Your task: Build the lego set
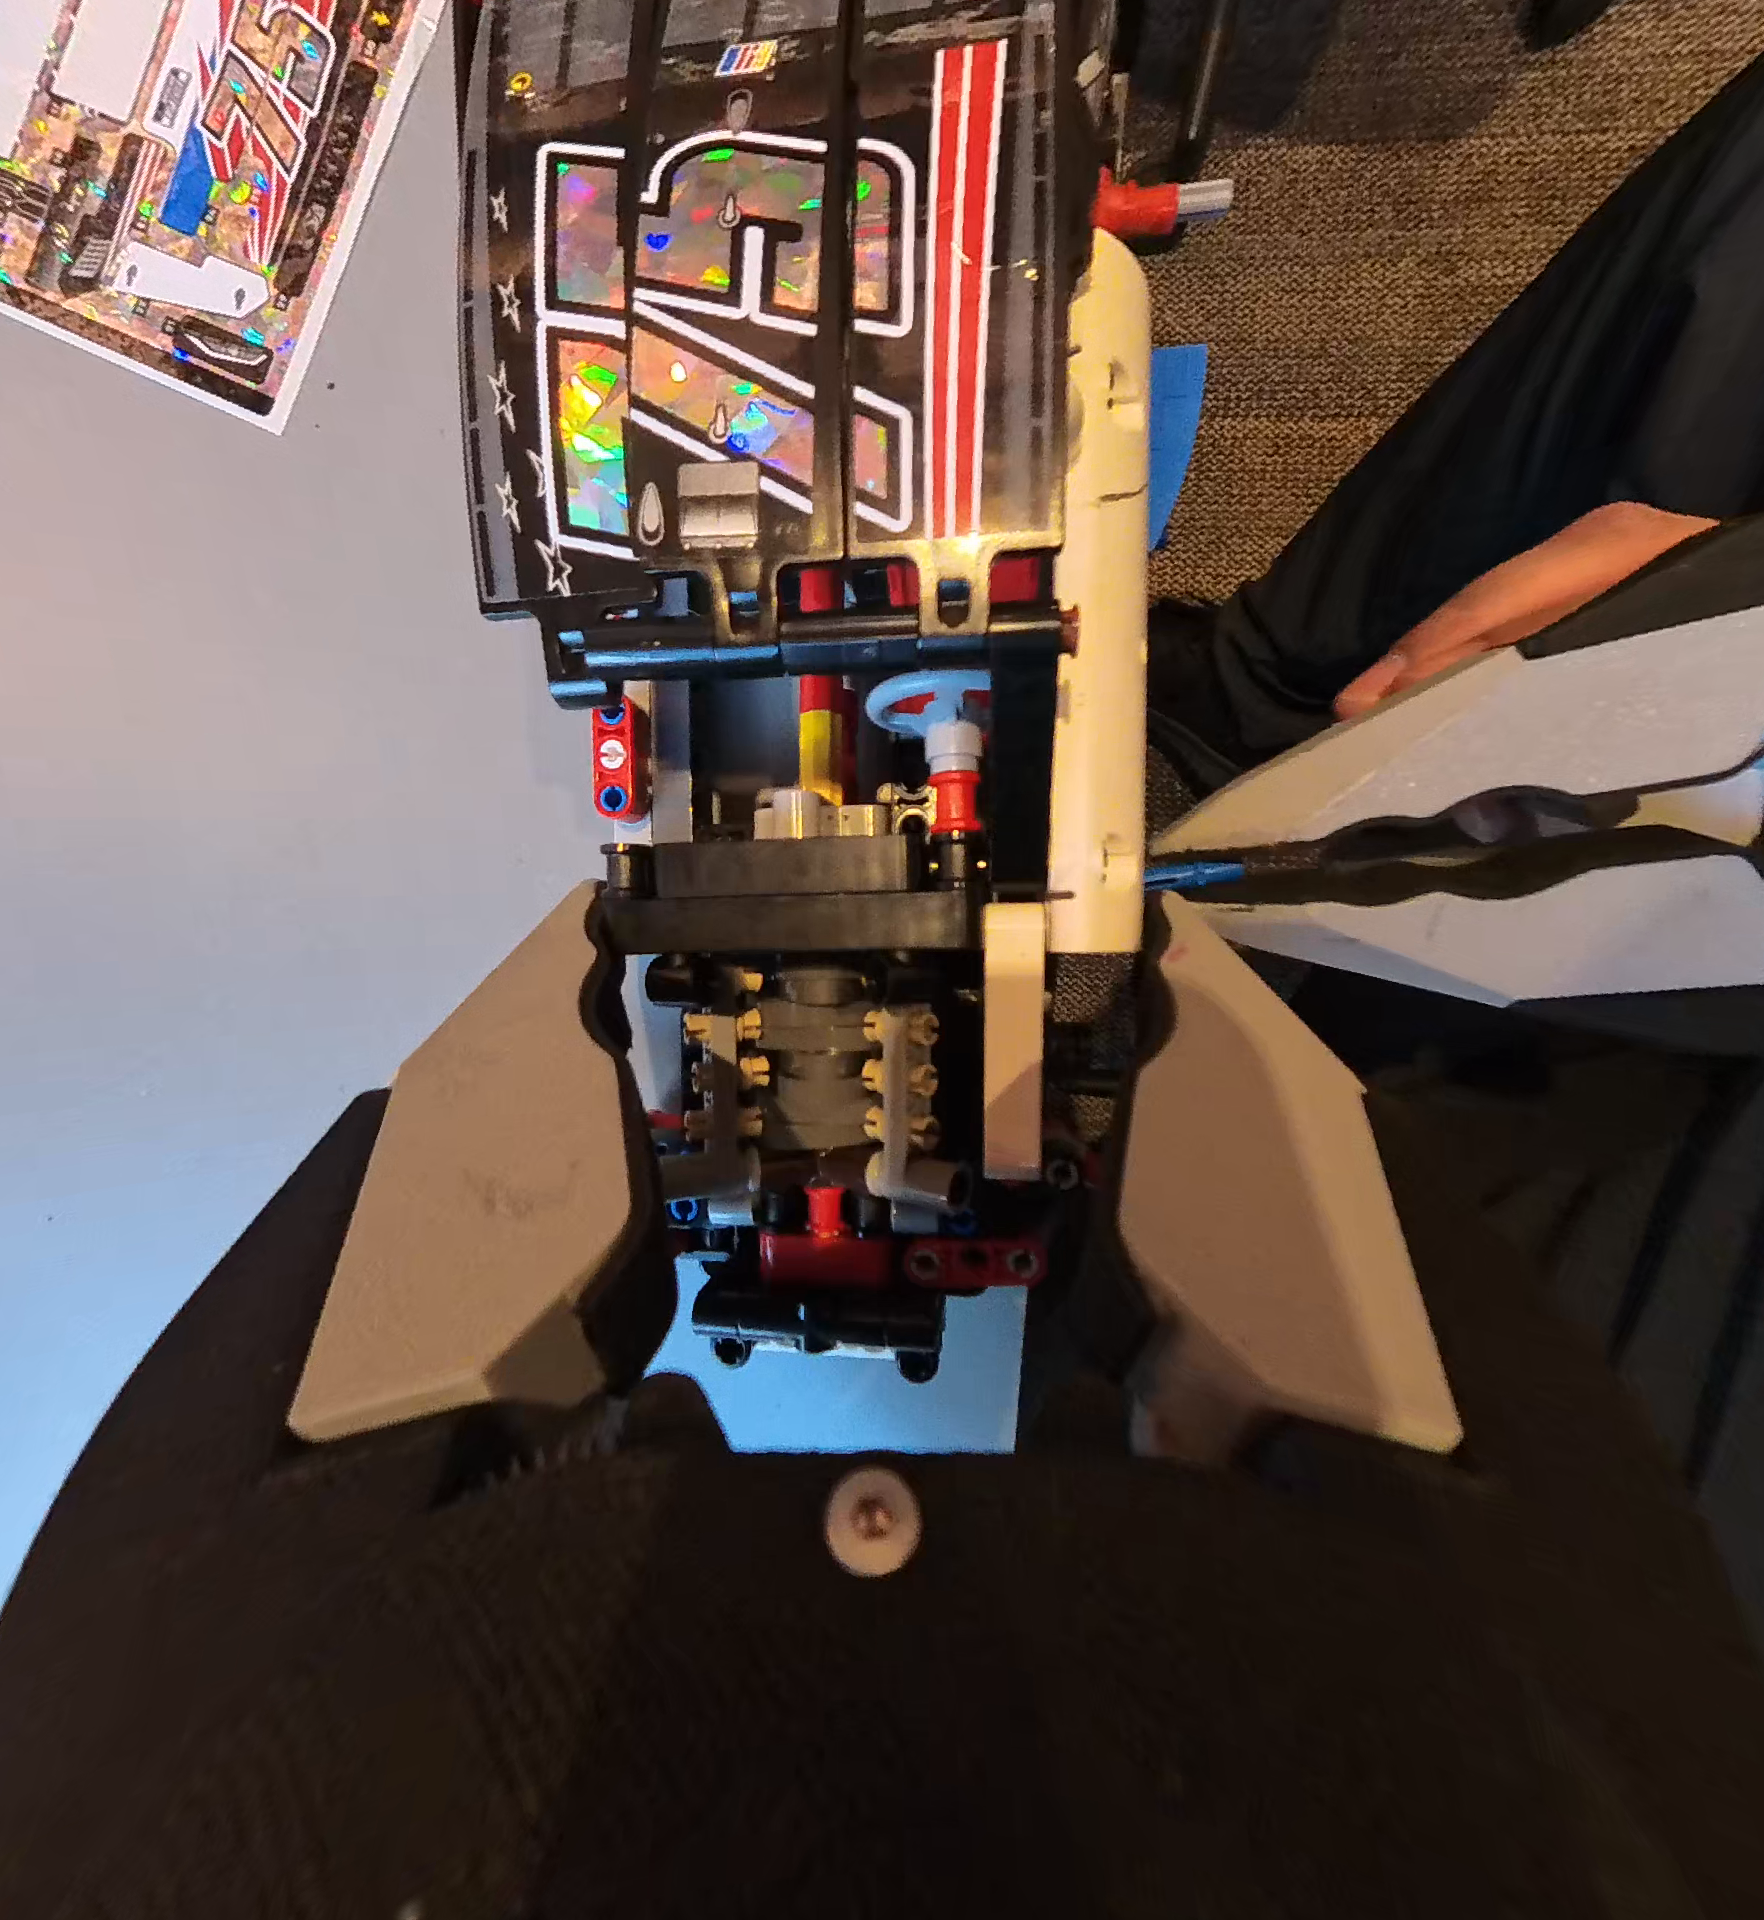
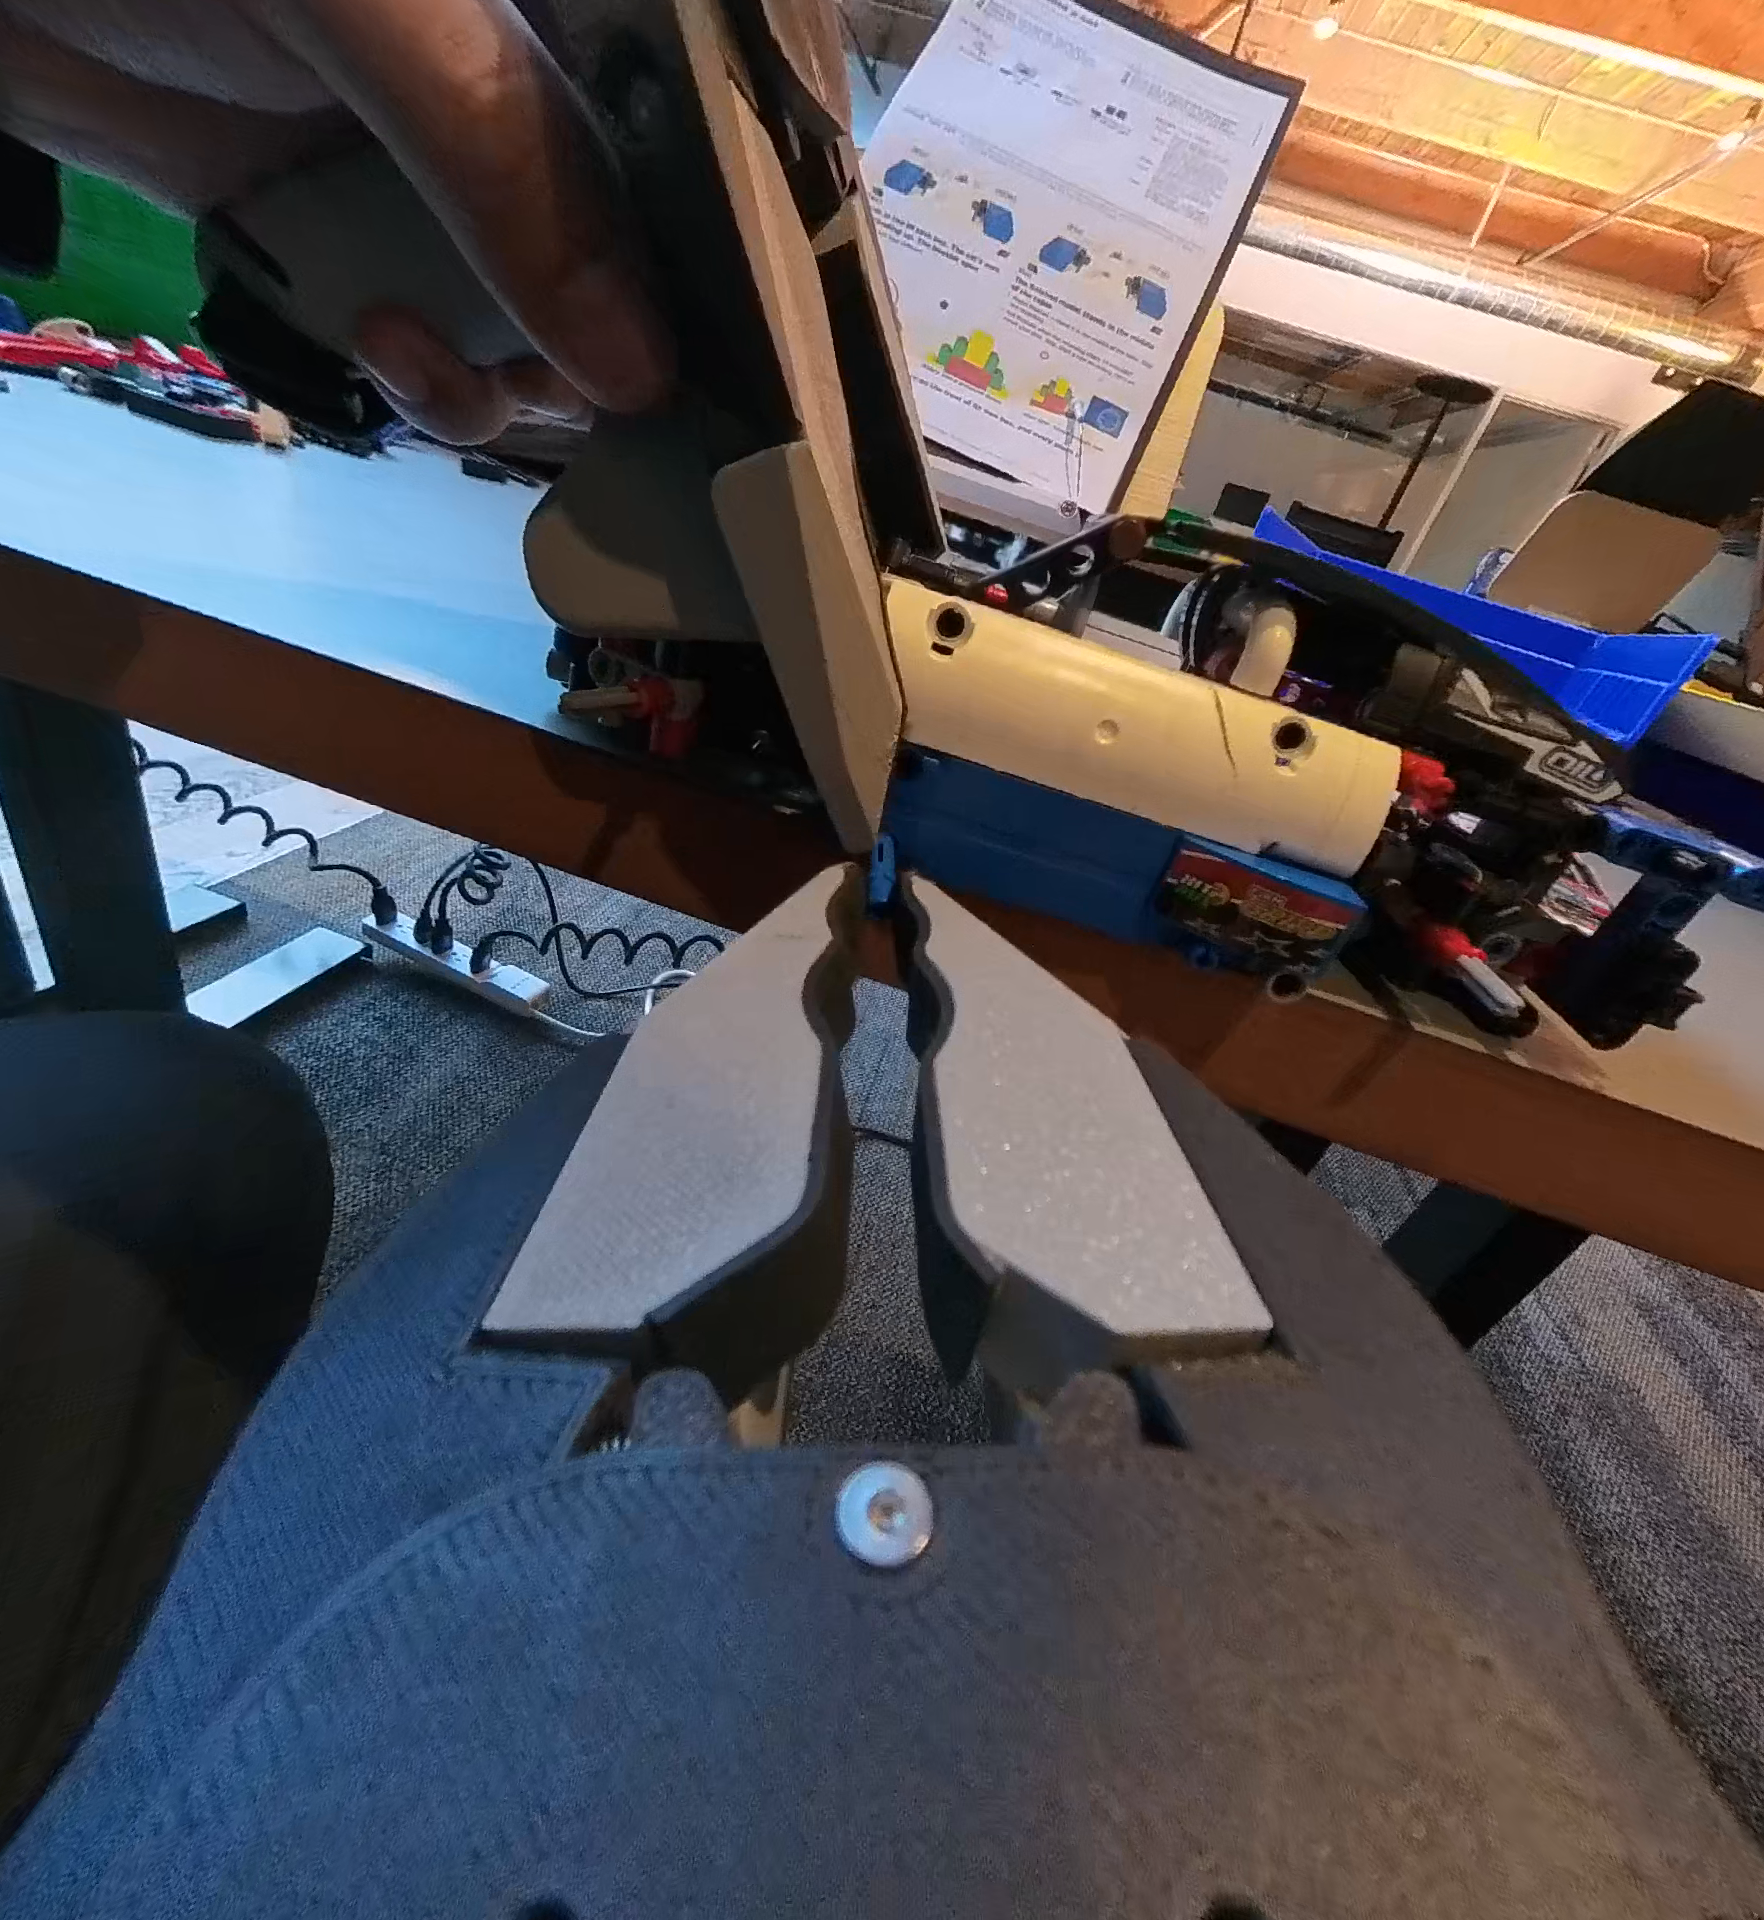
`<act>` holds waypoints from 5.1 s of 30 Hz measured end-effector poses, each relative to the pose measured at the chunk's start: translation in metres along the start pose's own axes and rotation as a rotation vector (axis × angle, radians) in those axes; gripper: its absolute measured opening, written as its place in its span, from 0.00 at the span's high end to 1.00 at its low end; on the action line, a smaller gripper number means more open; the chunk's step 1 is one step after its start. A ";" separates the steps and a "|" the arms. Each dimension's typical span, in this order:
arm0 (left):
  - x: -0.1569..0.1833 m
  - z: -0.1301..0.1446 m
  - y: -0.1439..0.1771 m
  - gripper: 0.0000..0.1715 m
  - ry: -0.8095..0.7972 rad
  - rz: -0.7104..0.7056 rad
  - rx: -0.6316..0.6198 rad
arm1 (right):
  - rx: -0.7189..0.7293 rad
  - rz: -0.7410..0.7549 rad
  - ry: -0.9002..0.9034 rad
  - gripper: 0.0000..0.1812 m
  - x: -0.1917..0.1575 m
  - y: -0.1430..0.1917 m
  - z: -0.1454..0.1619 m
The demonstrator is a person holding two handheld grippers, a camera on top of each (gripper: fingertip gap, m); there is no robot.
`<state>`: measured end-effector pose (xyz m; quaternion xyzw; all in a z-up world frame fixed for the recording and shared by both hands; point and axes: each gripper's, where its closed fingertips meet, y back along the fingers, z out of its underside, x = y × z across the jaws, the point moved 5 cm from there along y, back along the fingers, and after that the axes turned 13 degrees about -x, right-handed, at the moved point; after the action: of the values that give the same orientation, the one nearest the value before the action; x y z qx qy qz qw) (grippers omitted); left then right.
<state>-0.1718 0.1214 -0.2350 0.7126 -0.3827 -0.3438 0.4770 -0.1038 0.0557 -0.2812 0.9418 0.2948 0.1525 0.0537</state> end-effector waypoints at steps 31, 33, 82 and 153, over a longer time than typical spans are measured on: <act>0.069 0.019 0.066 0.84 -0.545 -0.511 0.154 | 0.170 -0.470 -0.018 0.99 0.013 0.037 -0.035; 0.077 0.017 0.062 0.86 -0.628 -0.568 0.170 | 0.169 -0.498 -0.018 0.99 0.010 0.039 -0.039; 0.092 0.031 0.031 0.99 -0.884 -0.710 0.041 | 0.080 -0.436 0.204 0.99 -0.002 0.036 -0.029; 0.162 0.069 -0.060 0.77 -0.297 0.245 -0.016 | -0.131 -0.233 -0.080 0.98 0.115 0.019 0.070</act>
<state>-0.1413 -0.0340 -0.3334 0.5985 -0.5299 -0.3876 0.4591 0.0182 0.1052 -0.3143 0.9011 0.3890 0.1265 0.1438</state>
